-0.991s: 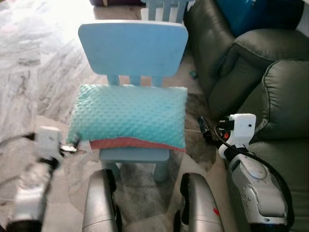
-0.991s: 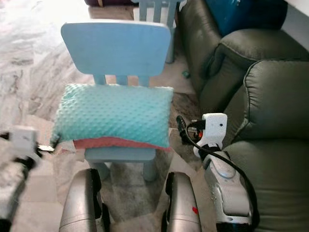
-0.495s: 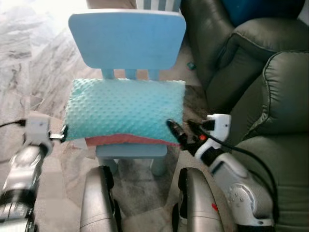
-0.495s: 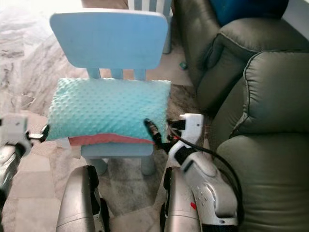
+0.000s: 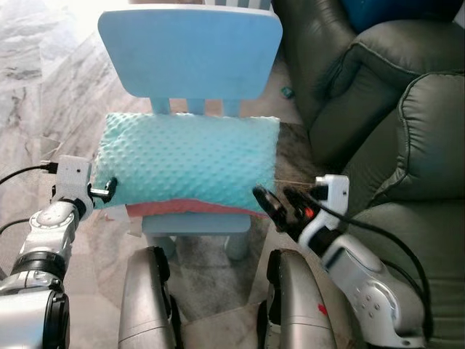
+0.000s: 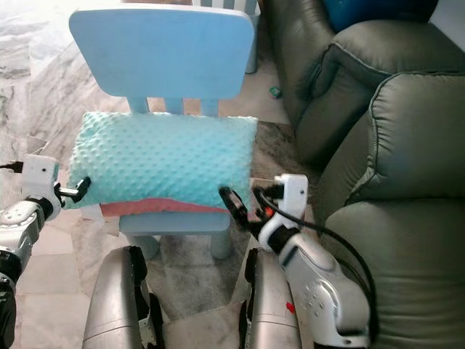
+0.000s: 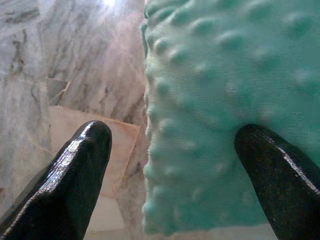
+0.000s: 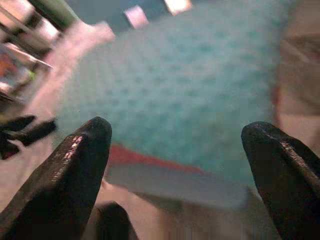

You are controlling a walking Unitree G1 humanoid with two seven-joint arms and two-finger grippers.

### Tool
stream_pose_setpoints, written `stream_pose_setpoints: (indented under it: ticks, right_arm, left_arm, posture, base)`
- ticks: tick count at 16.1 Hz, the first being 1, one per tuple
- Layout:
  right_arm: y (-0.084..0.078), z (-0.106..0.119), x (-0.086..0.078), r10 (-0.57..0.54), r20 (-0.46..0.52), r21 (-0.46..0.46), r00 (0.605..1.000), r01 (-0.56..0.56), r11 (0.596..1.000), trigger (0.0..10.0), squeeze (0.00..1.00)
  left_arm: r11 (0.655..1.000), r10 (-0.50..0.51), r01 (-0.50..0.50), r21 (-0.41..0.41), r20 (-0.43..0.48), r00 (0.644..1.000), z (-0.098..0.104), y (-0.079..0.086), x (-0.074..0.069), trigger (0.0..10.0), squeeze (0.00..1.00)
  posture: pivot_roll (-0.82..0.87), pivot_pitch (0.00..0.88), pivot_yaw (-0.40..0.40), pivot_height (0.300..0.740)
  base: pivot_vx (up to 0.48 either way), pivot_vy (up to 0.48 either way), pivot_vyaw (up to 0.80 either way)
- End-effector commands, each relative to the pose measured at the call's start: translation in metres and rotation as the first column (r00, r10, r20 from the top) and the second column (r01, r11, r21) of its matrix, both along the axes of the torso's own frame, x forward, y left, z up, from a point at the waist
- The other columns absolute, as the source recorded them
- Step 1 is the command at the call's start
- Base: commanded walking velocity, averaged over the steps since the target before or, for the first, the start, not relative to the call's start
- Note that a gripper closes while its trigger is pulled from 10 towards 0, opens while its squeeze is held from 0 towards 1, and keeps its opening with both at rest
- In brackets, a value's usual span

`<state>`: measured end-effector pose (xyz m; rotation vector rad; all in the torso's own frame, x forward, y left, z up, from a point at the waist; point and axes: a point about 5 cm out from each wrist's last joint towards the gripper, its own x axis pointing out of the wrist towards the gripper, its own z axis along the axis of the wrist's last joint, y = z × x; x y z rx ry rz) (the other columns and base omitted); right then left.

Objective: Move the pillow to the sofa

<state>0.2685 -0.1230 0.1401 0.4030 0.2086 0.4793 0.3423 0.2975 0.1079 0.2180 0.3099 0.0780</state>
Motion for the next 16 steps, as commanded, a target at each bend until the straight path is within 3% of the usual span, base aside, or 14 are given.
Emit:
stream_pose_setpoints:
  ticks: [1,3,5,8,9,12,14,15,16]
  right_arm:
    - [-0.003,-0.005,-0.004,-0.004,-0.035,-0.018,0.999,0.003,1.000,10.0,0.00]
    - [-0.004,-0.016,-0.003,0.029,-0.057,-0.085,0.998,-0.033,0.996,10.0,0.00]
    - [-0.009,-0.018,-0.001,0.024,-0.018,-0.174,1.000,-0.027,0.984,10.0,0.00]
    - [-0.015,-0.020,-0.002,0.008,-0.024,-0.186,1.000,-0.013,0.983,10.0,0.00]
    - [-0.015,-0.021,-0.004,0.010,-0.030,-0.189,1.000,-0.015,0.982,10.0,0.00]
    - [-0.013,-0.022,-0.006,0.031,-0.020,-0.213,0.999,-0.034,0.976,10.0,0.00]
    - [-0.014,-0.021,-0.007,0.025,-0.011,-0.225,1.000,-0.027,0.974,10.0,0.00]
    - [-0.015,-0.021,-0.007,0.021,-0.012,-0.229,1.000,-0.023,0.973,10.0,0.00]
    - [-0.015,-0.022,-0.009,0.019,-0.013,-0.232,1.000,-0.021,0.972,10.0,0.00]
  left_arm:
    - [1.000,0.023,-0.022,0.020,-0.025,0.999,-0.003,0.005,-0.003,10.0,0.00]
    - [0.997,0.070,-0.070,0.020,-0.018,0.997,0.000,0.011,-0.002,10.0,0.00]
    - [0.996,0.082,-0.083,0.038,0.019,0.996,0.010,0.014,0.002,10.0,0.00]
    - [0.994,0.098,-0.101,0.042,0.057,0.994,0.020,0.019,0.003,10.0,0.00]
    - [0.993,0.113,-0.113,0.024,0.030,0.993,0.015,0.021,0.000,10.0,0.00]
    - [0.983,0.143,-0.147,-0.106,-0.044,0.989,0.000,0.017,-0.004,10.0,0.00]
    - [0.966,0.101,-0.119,-0.228,-0.086,0.991,-0.010,0.004,-0.002,10.0,0.00]
    - [0.960,0.097,-0.115,-0.254,-0.082,0.992,-0.010,0.001,-0.001,2.0,0.00]
    - [0.955,0.103,-0.121,-0.270,-0.080,0.992,-0.009,0.000,0.000,0.0,0.00]
  posture:
    - [-0.14,0.313,-0.050,0.542]
    - [-0.14,0.316,-0.052,0.542]
    - [-0.14,0.317,-0.050,0.542]
    - [-0.14,0.316,-0.050,0.542]
    - [-0.14,0.314,-0.054,0.542]
    - [-0.15,0.310,-0.055,0.542]
    - [-0.16,0.311,-0.051,0.542]
    - [-0.17,0.311,-0.050,0.542]
    - [-0.17,0.311,-0.050,0.542]
  base:
    - [0.000,0.000,0.00]
    - [0.000,0.000,0.00]
    - [0.000,0.000,0.00]
    - [0.000,0.000,0.00]
    - [0.000,0.000,0.00]
    - [0.000,0.000,0.00]
    - [0.000,0.000,0.00]
    - [0.000,0.000,0.00]
    - [0.000,0.000,0.00]
